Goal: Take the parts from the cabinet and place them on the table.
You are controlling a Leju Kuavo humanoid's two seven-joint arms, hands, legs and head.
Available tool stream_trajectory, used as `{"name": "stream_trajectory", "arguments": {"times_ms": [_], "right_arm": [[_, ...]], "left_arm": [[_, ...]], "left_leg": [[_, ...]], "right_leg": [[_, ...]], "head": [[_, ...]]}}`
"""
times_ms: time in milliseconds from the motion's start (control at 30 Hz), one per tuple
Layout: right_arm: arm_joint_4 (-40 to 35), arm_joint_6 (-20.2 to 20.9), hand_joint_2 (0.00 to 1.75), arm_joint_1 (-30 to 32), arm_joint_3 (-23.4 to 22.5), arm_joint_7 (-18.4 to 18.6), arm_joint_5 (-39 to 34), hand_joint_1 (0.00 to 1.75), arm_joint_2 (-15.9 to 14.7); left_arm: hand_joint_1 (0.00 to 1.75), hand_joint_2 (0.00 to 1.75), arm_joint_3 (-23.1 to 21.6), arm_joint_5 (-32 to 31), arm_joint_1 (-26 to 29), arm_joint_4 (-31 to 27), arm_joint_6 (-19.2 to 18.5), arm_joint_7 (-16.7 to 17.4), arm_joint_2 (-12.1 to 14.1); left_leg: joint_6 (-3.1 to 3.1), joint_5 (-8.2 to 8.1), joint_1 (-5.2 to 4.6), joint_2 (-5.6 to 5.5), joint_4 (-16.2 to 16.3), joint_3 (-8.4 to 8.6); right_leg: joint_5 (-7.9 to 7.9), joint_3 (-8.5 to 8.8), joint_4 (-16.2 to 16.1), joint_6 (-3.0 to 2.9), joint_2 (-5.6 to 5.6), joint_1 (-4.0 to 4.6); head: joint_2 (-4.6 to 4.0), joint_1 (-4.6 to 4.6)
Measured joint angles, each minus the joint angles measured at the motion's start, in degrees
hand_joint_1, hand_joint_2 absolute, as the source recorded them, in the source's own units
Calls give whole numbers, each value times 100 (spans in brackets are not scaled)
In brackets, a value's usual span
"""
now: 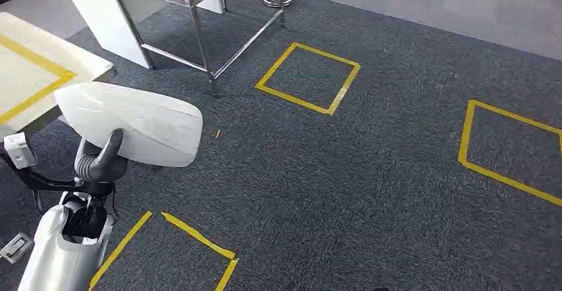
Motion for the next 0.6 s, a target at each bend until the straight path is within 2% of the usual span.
{"name": "stream_trajectory", "arguments": {"times_ms": [33, 67, 100, 133, 167, 200, 233, 267, 300, 333, 367, 433, 467, 500, 533, 567, 600], "right_arm": [[0, 0, 0, 5, 0, -7, 0, 0, 2], [0, 0, 0, 21, 0, -2, 4, 0, -2], [0, 0, 0, 42, 0, -2, 15, 0, -18], [0, 0, 0, 51, -2, 2, 17, 0, -20], [0, 0, 0, 53, -2, 4, 17, 0, -26], [0, 2, 0, 47, -2, 7, 20, 0, -31], [0, 2, 0, 38, -2, 24, 20, 0, -37], [0, 2, 0, 33, -2, 31, 20, 0, -44], [0, 4, 0, 25, -2, 35, 24, 0, -44], [0, 9, 0, 27, -2, 46, 26, 0, -44], [0, 13, 0, 20, -2, 68, 28, 0, -44], [0, 20, 0, 12, -2, 66, 35, 0, -44], [0, 24, 0, 6, -4, 64, 37, 0, -37], [0, 26, 0, 2, -4, 57, 44, 0, -42], [0, 26, 0, 14, -4, 39, 50, 0, -42], [0, 26, 0, 29, -4, 35, 55, 0, -42], [0, 31, 0, 42, -7, 26, 72, 0, -44]], "left_arm": [[175, 175, 2, -2, -7, -2, 0, 2, 0], [175, 175, 2, -2, 10, -2, 0, 0, -7], [175, 175, 2, -2, 27, 0, 0, 2, -18], [175, 175, 2, -2, 37, 9, 0, 2, -22], [175, 175, 2, -2, 44, 13, 0, 2, -22], [175, 175, 2, -4, 43, 13, 0, 2, -20], [175, 175, 2, -4, 38, 13, 0, 2, -22], [175, 175, 2, -11, 31, 11, 0, 4, -22], [175, 175, 2, -13, 25, 11, 2, 4, -24], [175, 175, 4, -17, 6, 9, 9, 18, -20], [175, 175, 4, -17, 5, 4, 11, 18, -20], [175, 175, 4, -17, 9, 4, 15, 24, -11], [175, 175, 4, -17, 12, 4, 24, 26, 15], [175, 175, 7, -17, 1, 4, 37, 20, 22], [175, 175, 7, -17, -20, 4, 50, 20, 20], [175, 175, 4, -17, -23, 2, 52, 20, 11], [175, 175, 2, -20, -2, 4, 52, 24, -2]], "left_leg": [[18, 6, 3, -42, 2, -10], [35, 0, 2, -105, 5, -21], [40, 3, -1, -184, 12, -34], [39, 4, -1, -262, 24, -46], [37, 3, 3, -342, 39, -53], [30, 0, 11, -414, 60, -57], [8, -8, 21, -493, 84, -57], [-23, -20, 32, -564, 114, -61], [-68, -27, 33, -624, 135, -85], [-114, -38, 12, -695, 167, -113], [-151, -13, 10, -737, 132, -128], [-234, 29, 36, -863, 73, -150], [-252, 29, 39, -853, 101, -178], [-268, -79, -10, -449, 247, -229], [-286, -269, -9, -217, 535, -373], [-301, -493, 2, -109, 952, -570], [-311, -716, 11, -65, 1467, -814]], "right_leg": [[-198, -172, 354, 8, 162, -1], [-426, -424, 862, 15, 218, -2], [-567, -656, 1291, 22, 227, 1], [-586, -797, 1515, 23, 230, 3], [-468, -806, 1466, 17, 231, -2], [-255, -689, 1175, 10, 242, -12], [22, -454, 678, 6, 277, -25], [264, -190, 140, 13, 419, -52], [169, -90, -57, 44, 712, -86], [201, -101, -123, 12, 692, -54], [204, -90, -114, -7, 602, -47], [214, -49, -117, -92, 498, -24], [245, -45, -166, -139, 421, -69], [255, -35, -186, -182, 370, -60], [253, -31, -187, -205, 309, -47], [242, -32, -187, -222, 234, -33], [233, -33, -186, -233, 141, -25]], "head": [[0, 11], [0, 13], [2, 13], [0, 15], [0, 15], [0, 15], [0, 15], [0, 15], [0, 17], [0, 22], [0, 28], [0, 31], [0, 29], [0, 0], [0, -26], [0, -17], [0, -22]]}}
